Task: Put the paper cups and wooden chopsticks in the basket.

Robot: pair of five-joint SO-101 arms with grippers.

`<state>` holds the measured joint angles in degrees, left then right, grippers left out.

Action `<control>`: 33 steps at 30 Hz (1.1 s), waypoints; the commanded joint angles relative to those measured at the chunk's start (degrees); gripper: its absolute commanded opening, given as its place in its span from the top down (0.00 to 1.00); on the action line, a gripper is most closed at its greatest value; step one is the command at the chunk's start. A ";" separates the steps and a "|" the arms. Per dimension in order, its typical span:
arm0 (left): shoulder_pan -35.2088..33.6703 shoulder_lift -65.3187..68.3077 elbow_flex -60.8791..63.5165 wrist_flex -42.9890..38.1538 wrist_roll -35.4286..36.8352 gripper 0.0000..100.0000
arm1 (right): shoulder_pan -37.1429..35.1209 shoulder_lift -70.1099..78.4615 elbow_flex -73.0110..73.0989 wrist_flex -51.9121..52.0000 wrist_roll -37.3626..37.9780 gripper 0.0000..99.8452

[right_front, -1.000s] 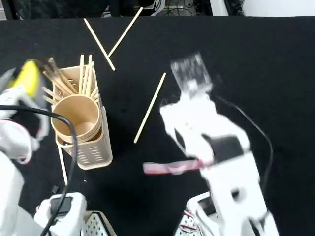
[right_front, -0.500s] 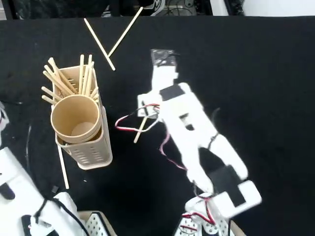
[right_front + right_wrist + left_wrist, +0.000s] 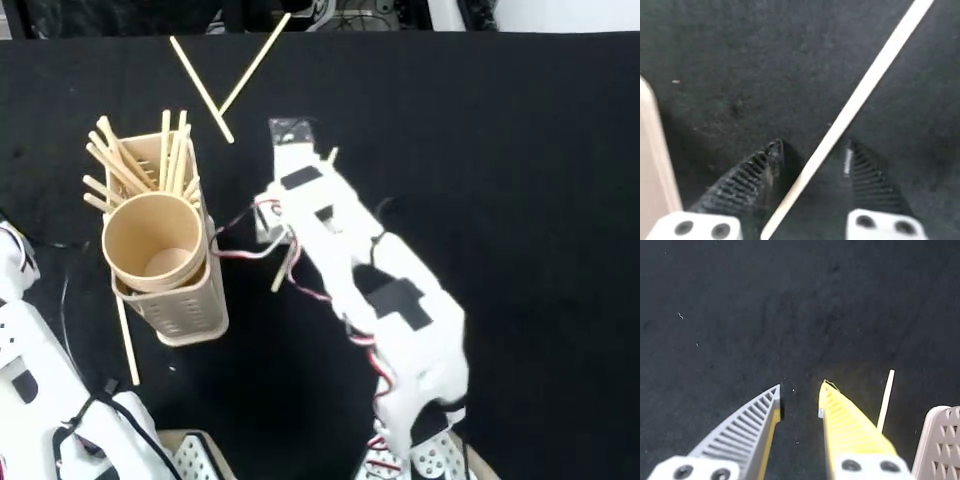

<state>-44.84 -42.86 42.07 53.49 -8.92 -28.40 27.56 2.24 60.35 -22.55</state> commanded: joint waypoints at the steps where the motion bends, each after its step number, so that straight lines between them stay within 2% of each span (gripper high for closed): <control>1: -0.66 -0.88 0.22 -1.14 -0.35 0.87 | -0.97 5.32 -9.63 8.62 -0.09 0.93; 3: -0.66 -0.88 0.13 -1.05 -0.35 0.87 | -0.88 8.57 -13.76 13.19 2.55 0.99; 5: -0.66 -0.88 -0.04 -0.88 -0.35 0.87 | -0.88 10.95 -17.10 18.55 5.36 0.99; 9: -0.57 -0.88 -0.13 -0.79 -0.18 0.87 | -0.79 11.91 -21.23 25.58 5.27 0.99; 15: -0.31 -1.05 -2.95 -0.70 1.41 0.87 | -0.26 0.66 -21.05 27.69 5.27 0.99; 18: -0.75 -3.08 -6.11 1.93 5.27 0.87 | 1.76 -11.74 -17.01 28.04 5.27 0.99; 21: -0.22 -7.38 -9.89 6.15 7.47 0.87 | 3.96 -26.42 -6.73 23.74 6.59 0.99; 25: 3.82 -15.12 -15.43 9.93 12.66 0.86 | 0.18 -49.98 12.18 16.97 18.90 0.99; 29: 11.47 -23.56 -19.91 10.46 21.98 0.86 | -3.69 -79.43 31.78 5.98 29.45 0.99; 33: 25.27 -30.95 -22.37 10.11 29.89 0.86 | -8.09 -108.18 49.89 -4.31 41.67 0.99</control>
<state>-32.18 -67.56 24.22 63.78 13.23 -33.14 -55.16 40.40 62.81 10.95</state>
